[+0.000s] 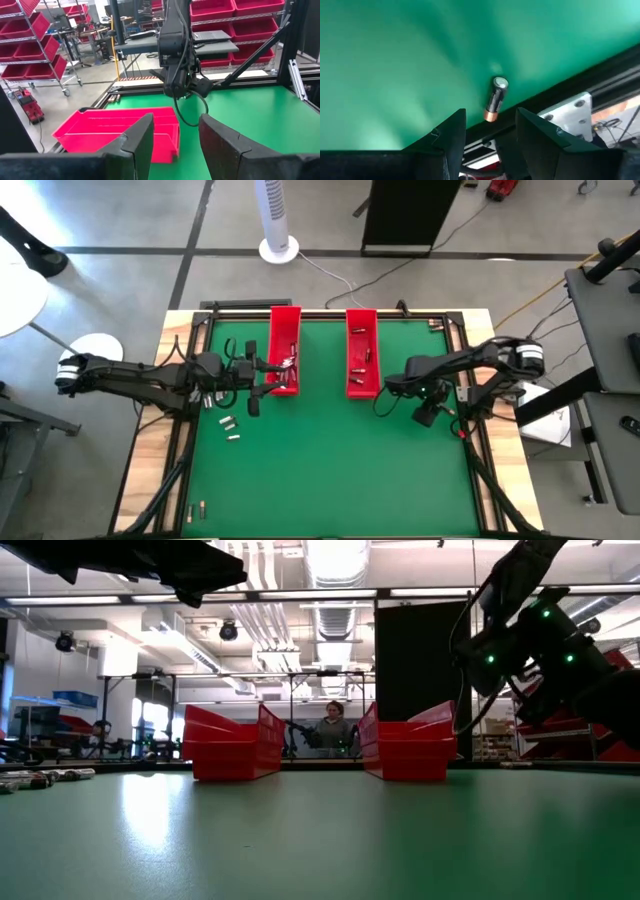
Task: Sort batteries
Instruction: Put the black battery into the right red bin
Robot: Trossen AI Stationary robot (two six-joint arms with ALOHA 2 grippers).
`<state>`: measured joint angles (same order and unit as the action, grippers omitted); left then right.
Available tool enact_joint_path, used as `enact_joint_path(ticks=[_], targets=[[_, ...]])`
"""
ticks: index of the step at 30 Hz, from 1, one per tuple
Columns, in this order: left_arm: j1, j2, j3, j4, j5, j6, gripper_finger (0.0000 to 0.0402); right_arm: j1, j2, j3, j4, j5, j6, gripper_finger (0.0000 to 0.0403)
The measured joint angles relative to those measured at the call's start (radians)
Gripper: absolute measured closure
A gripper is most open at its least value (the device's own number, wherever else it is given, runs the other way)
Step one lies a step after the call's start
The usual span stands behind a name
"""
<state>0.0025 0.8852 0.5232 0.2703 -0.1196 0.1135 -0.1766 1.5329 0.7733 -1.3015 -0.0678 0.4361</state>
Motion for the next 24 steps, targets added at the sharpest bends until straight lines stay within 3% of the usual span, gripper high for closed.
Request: enact_joint_path(ticks=[14, 24], targets=[[0.000, 0.000, 0.000, -0.010, 0.001, 0.005, 0.0265, -0.067, 0.107, -0.106, 0.145, -0.057, -0.094, 0.0267], [0.000, 0.000, 0.000, -0.010, 0.001, 0.008, 0.0265, -0.069, 0.130, -0.111, 0.151, -0.082, -0.108, 0.0321]])
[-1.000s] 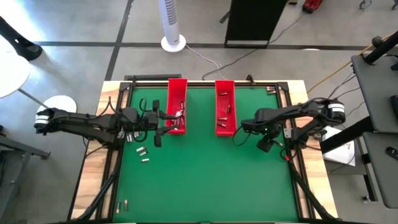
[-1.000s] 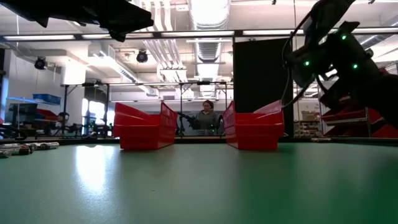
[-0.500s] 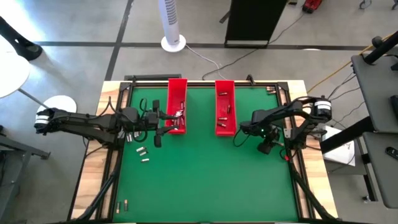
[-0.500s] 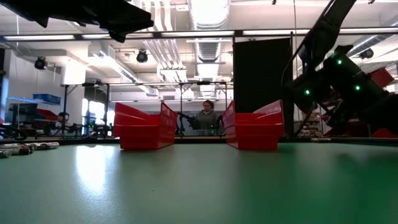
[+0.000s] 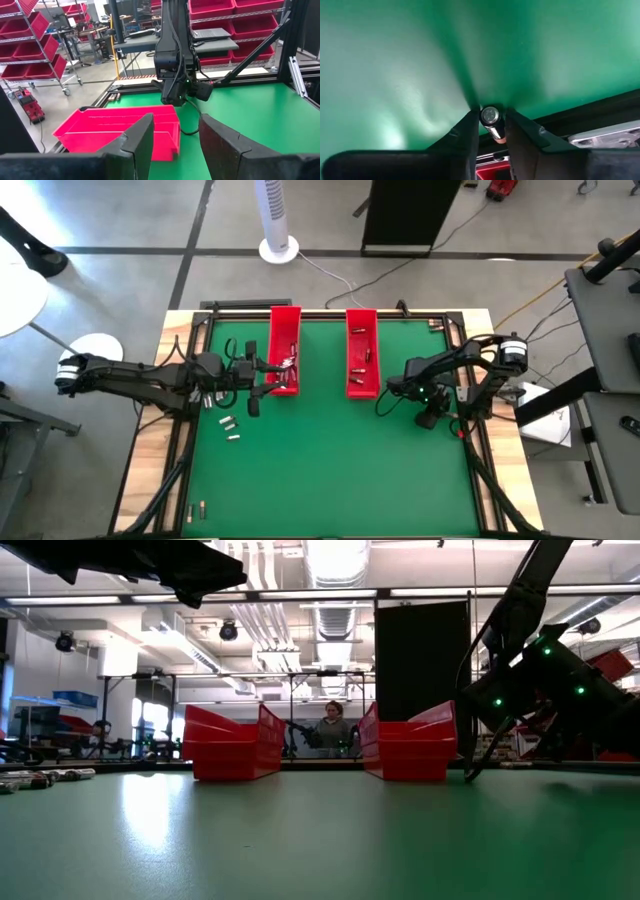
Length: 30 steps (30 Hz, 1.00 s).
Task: Sort batteries
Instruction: Put the black battery into the right red bin
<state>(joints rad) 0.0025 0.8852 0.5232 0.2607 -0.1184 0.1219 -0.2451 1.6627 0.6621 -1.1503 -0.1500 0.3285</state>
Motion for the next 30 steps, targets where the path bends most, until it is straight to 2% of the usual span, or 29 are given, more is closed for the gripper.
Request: enact_joint_path(ticks=[5, 13, 23, 27, 30], targets=[[0.000, 0.000, 0.000, 0.000, 0.000, 0.000, 0.0265, 0.000, 0.000, -0.003, 0.002, 0.004, 0.045, 0.0343], [0.000, 0.000, 0.000, 0.000, 0.000, 0.000, 0.0265, 0.002, 0.000, -0.011, 0.005, 0.015, 0.074, 0.0333], [0.000, 0.000, 0.000, 0.000, -0.001, 0.000, 0.0265, 0.003, -0.015, -0.014, 0.014, 0.015, 0.109, 0.0353], [0.000, 0.000, 0.000, -0.002, -0.001, 0.000, 0.0265, 0.003, -0.070, -0.014, 0.007, 0.025, 0.138, 0.0349], [0.000, 0.000, 0.000, -0.011, -0.001, 0.000, 0.0265, 0.003, -0.165, -0.001, 0.018, 0.066, 0.177, 0.0353]])
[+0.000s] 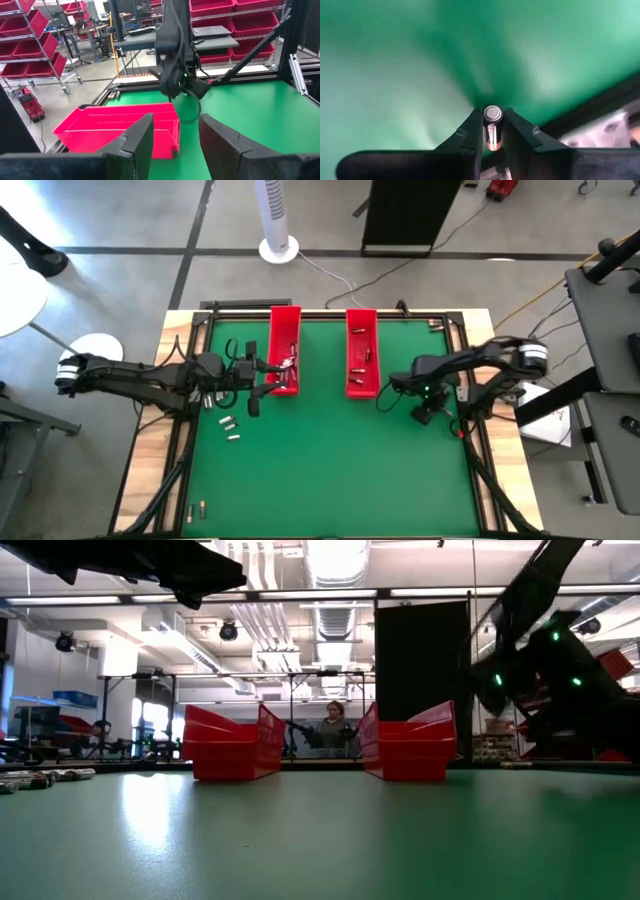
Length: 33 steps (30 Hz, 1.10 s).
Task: Sort batteries
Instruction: Put the black battery into the right red bin
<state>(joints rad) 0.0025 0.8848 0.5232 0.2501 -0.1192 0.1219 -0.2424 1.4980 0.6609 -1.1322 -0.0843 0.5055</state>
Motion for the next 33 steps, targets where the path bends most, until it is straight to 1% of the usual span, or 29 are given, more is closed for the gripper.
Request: enact_joint_path(ticks=[6, 9, 12, 15, 19, 26, 30, 33], targets=[[0.000, -0.002, 0.000, 0.000, 0.000, 0.004, 0.0265, 0.000, -0.239, 0.065, -0.011, 0.061, 0.086, 0.0355], [0.000, -0.002, 0.000, 0.001, 0.000, 0.004, 0.0265, 0.000, -0.336, 0.112, -0.020, 0.090, 0.129, 0.0355], [0.000, -0.002, 0.000, 0.003, -0.001, 0.004, 0.0265, 0.000, -0.399, 0.169, -0.020, 0.135, 0.154, 0.0358], [0.000, -0.002, 0.000, 0.004, -0.001, 0.004, 0.0265, 0.000, -0.424, 0.228, 0.003, 0.193, 0.163, 0.0356], [0.000, -0.002, 0.000, 0.009, -0.001, 0.004, 0.0265, 0.000, -0.407, 0.309, 0.108, 0.244, 0.115, 0.0355], [0.000, -0.002, 0.000, 0.009, -0.001, 0.004, 0.0265, 0.000, -0.284, 0.401, 0.444, 0.250, -0.058, 0.0355], [0.000, -0.002, 0.000, 0.002, -0.001, 0.004, 0.0265, -0.001, -0.195, 0.432, 0.528, 0.301, -0.100, 0.0337], [0.000, -0.002, 0.000, -0.007, -0.001, 0.006, 0.0265, -0.003, -0.135, 0.455, 0.546, 0.307, -0.113, 0.0310]])
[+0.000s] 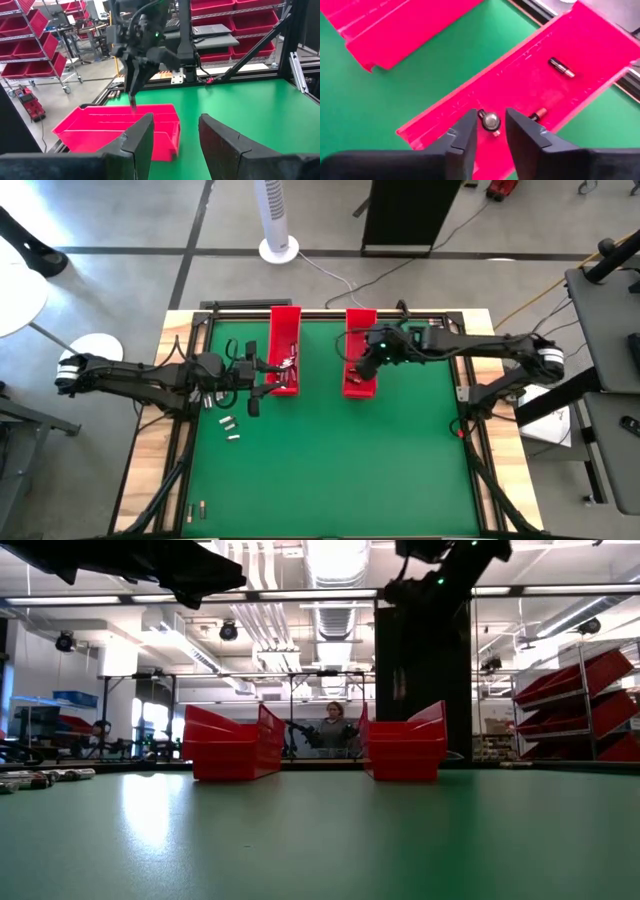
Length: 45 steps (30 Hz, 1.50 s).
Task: Sort batteries
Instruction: Put the black battery into the right red bin
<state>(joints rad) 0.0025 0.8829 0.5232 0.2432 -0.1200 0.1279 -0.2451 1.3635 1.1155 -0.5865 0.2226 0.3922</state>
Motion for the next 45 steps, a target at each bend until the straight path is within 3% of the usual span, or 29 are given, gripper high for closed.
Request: enact_joint_path(ticks=[5, 11, 20, 27, 38, 45], targets=[[0.000, 0.000, 0.000, 0.000, 0.000, 0.011, 0.0265, -0.001, 0.077, 0.041, -0.003, 0.000, -0.017, 0.0256], [0.000, 0.000, 0.000, -0.007, 0.000, 0.012, 0.0265, -0.070, 0.061, 0.090, -0.071, 0.069, -0.067, 0.0218], [0.000, 0.000, 0.000, -0.005, 0.000, 0.021, 0.0265, -0.425, 0.044, 0.030, -0.232, 0.088, 0.364, 0.0231], [0.000, 0.000, 0.000, -0.005, 0.000, 0.021, 0.0265, -0.610, 0.080, -0.100, -0.141, 0.149, 0.549, 0.0241], [0.000, 0.000, 0.000, -0.005, 0.000, 0.032, 0.0265, -0.665, 0.084, -0.236, -0.078, 0.313, 0.923, 0.0236], [0.000, -0.004, 0.000, -0.034, 0.000, 0.038, 0.0265, -0.700, 0.138, -0.278, -0.074, 0.331, 1.018, 0.0244]])
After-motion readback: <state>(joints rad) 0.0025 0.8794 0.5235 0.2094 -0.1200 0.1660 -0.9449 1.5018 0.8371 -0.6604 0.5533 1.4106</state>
